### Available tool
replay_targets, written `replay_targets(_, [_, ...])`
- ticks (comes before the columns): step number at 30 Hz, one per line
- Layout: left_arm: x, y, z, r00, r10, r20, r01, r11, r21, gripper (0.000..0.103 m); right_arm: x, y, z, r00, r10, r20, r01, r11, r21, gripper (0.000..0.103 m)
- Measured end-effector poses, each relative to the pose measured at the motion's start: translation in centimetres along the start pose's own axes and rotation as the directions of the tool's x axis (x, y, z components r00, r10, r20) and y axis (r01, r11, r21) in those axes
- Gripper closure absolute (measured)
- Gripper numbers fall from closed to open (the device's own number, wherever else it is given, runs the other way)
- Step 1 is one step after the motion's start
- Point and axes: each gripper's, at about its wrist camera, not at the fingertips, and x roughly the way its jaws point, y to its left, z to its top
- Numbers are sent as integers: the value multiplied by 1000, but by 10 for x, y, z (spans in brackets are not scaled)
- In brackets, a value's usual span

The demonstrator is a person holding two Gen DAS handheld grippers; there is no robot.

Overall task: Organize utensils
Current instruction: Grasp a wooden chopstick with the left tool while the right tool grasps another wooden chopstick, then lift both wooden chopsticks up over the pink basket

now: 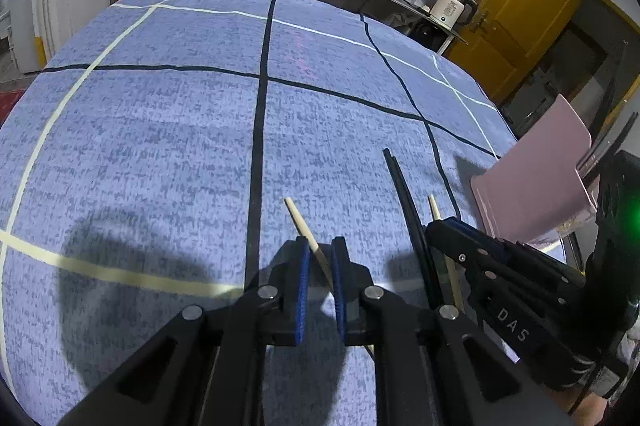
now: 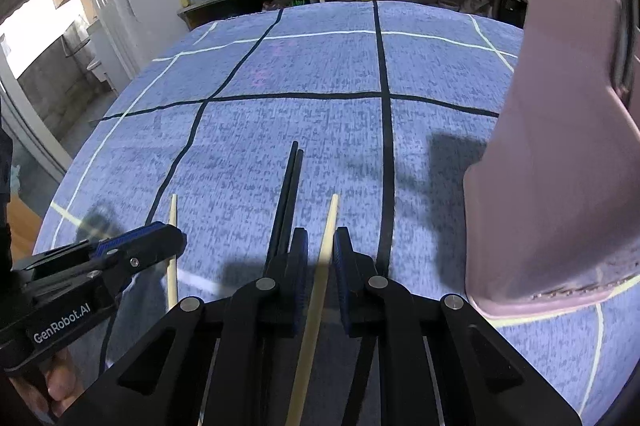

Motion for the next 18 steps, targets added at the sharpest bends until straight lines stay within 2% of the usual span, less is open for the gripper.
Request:
replay_targets(2, [3, 0, 5, 1000, 2, -5, -2, 1000, -7, 90, 0, 1, 3, 1000, -4, -6, 4, 1000, -3, 90])
replay_targets(4, [5, -1, 8, 1000, 7, -10, -7, 1000, -9, 90, 1, 1, 5, 1000, -13, -9, 13, 1000, -5, 95])
replay_targets(10, [8, -5, 15, 999, 30, -15, -30, 1000, 8, 93, -2, 0, 6, 1000, 20, -17, -20, 1000, 7, 97])
replay_targets(14, [4, -3, 15, 1000, 16, -18, -16, 1000, 8, 96, -16, 3, 5, 999, 40, 6, -40, 999, 4, 97])
replay_targets(18, [-16, -8, 18, 1000, 0, 18, -1, 1000, 27, 97, -40, 6, 8, 997, 56, 57, -56, 998, -3, 97])
